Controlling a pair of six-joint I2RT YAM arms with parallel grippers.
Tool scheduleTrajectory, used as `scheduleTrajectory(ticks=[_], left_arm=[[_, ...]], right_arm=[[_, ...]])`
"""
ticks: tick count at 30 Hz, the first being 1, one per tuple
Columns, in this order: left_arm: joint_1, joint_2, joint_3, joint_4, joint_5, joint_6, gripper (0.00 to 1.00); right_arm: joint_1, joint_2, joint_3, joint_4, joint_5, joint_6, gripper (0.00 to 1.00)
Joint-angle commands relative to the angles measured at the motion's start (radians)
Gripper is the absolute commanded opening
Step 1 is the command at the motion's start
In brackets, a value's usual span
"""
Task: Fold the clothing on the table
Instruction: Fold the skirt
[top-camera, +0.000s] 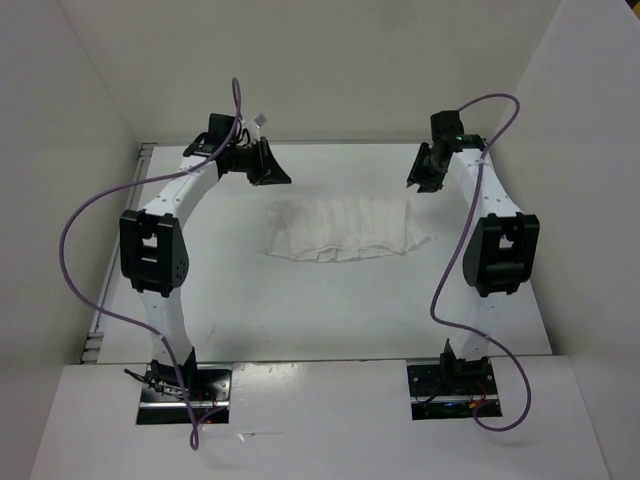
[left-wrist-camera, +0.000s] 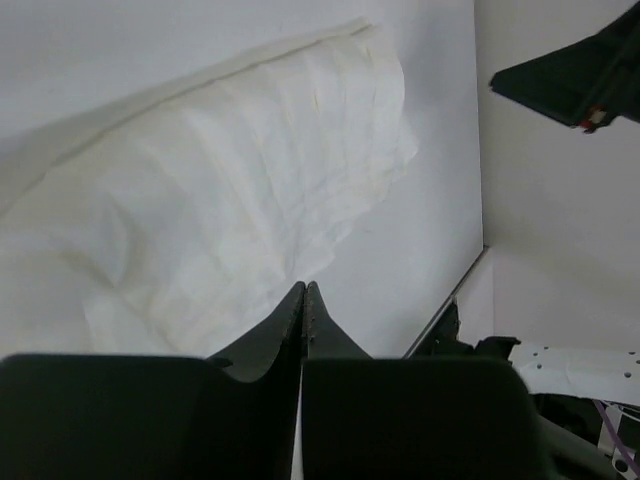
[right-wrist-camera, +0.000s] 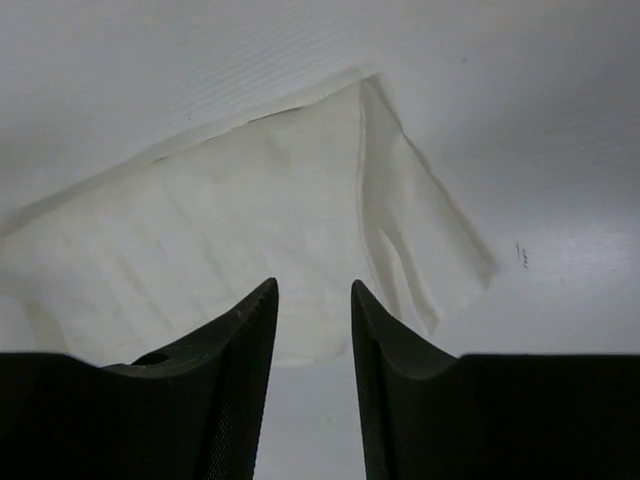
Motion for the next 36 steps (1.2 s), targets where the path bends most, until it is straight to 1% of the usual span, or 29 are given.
scheduleTrajectory(ticks=[1, 2, 3, 5, 6, 7, 9, 11, 13, 15, 19, 21, 22, 24, 28, 29, 31, 32, 33, 34, 35, 36], left_arm=[[-0.026, 0.168, 0.069, 0.055, 0.049, -0.058, 0.00], [-0.038, 0.197, 0.090, 0.073, 0.082, -0.072, 0.00], [-0.048, 0.223, 0.121, 0.084, 0.083, -0.099, 0.00], [-0.061, 0.280, 0.135, 0.095, 0.083, -0.109, 0.00], [-0.061, 0.294, 0.135, 0.095, 0.058, -0.109, 0.00], [-0.070, 0.316, 0.126, 0.095, 0.049, -0.118, 0.00], [-0.070, 0.325, 0.104, 0.081, 0.040, -0.118, 0.00], [-0.070, 0.334, 0.074, 0.057, -0.020, -0.096, 0.00], [-0.070, 0.322, 0.005, 0.046, -0.080, -0.087, 0.00], [-0.049, 0.308, -0.072, 0.046, -0.117, -0.087, 0.00], [-0.026, 0.299, -0.153, 0.055, -0.180, -0.064, 0.00], [0.002, 0.299, -0.154, 0.055, -0.203, -0.052, 0.00], [0.002, 0.299, -0.154, 0.055, -0.212, -0.052, 0.00], [0.036, 0.299, -0.154, 0.055, -0.223, -0.052, 0.00], [0.059, 0.308, -0.103, 0.032, -0.232, -0.052, 0.00], [0.059, 0.297, -0.094, 0.021, -0.202, -0.040, 0.00], [0.059, 0.248, -0.083, 0.011, -0.137, -0.026, 0.07], [0.059, 0.218, -0.083, 0.041, -0.097, -0.017, 0.15], [0.059, 0.145, -0.094, 0.058, -0.038, -0.016, 0.38], [0.059, 0.106, -0.094, 0.070, -0.023, -0.003, 0.48], [0.059, 0.072, -0.079, 0.070, -0.023, 0.009, 0.54], [0.059, 0.013, -0.063, 0.070, -0.034, 0.045, 0.70]], right_arm=[[0.023, 0.141, 0.038, 0.074, -0.055, 0.001, 0.40], [0.023, 0.166, 0.064, 0.088, -0.055, 0.001, 0.39], [0.033, 0.212, 0.075, 0.097, -0.068, 0.001, 0.36], [0.042, 0.247, 0.091, 0.117, -0.088, -0.009, 0.33], [0.042, 0.281, 0.100, 0.132, -0.089, -0.019, 0.31], [0.042, 0.298, 0.121, 0.133, -0.089, -0.019, 0.28], [0.042, 0.333, 0.132, 0.099, -0.089, -0.028, 0.26], [0.042, 0.356, 0.134, 0.090, -0.089, -0.028, 0.26], [0.042, 0.367, 0.115, 0.090, -0.061, -0.028, 0.26], [0.042, 0.367, 0.076, 0.090, -0.052, -0.019, 0.26], [0.065, 0.367, -0.032, 0.080, -0.062, 0.001, 0.26], [0.085, 0.349, -0.081, 0.080, -0.062, 0.001, 0.26], [0.097, 0.340, -0.136, 0.080, -0.062, 0.001, 0.26], [0.126, 0.306, -0.211, 0.090, -0.072, 0.010, 0.26], [0.149, 0.260, -0.293, 0.110, -0.070, 0.020, 0.26], [0.149, 0.251, -0.293, 0.110, -0.061, 0.020, 0.26], [0.149, 0.218, -0.271, 0.110, -0.038, 0.008, 0.26], [0.149, 0.202, -0.258, 0.096, -0.027, 0.007, 0.26], [0.149, 0.165, -0.223, 0.082, -0.027, -0.005, 0.30], [0.149, 0.148, -0.201, 0.073, -0.027, -0.020, 0.33], [0.149, 0.131, -0.181, 0.073, -0.027, -0.020, 0.34], [0.149, 0.101, -0.144, 0.058, -0.027, -0.032, 0.35]])
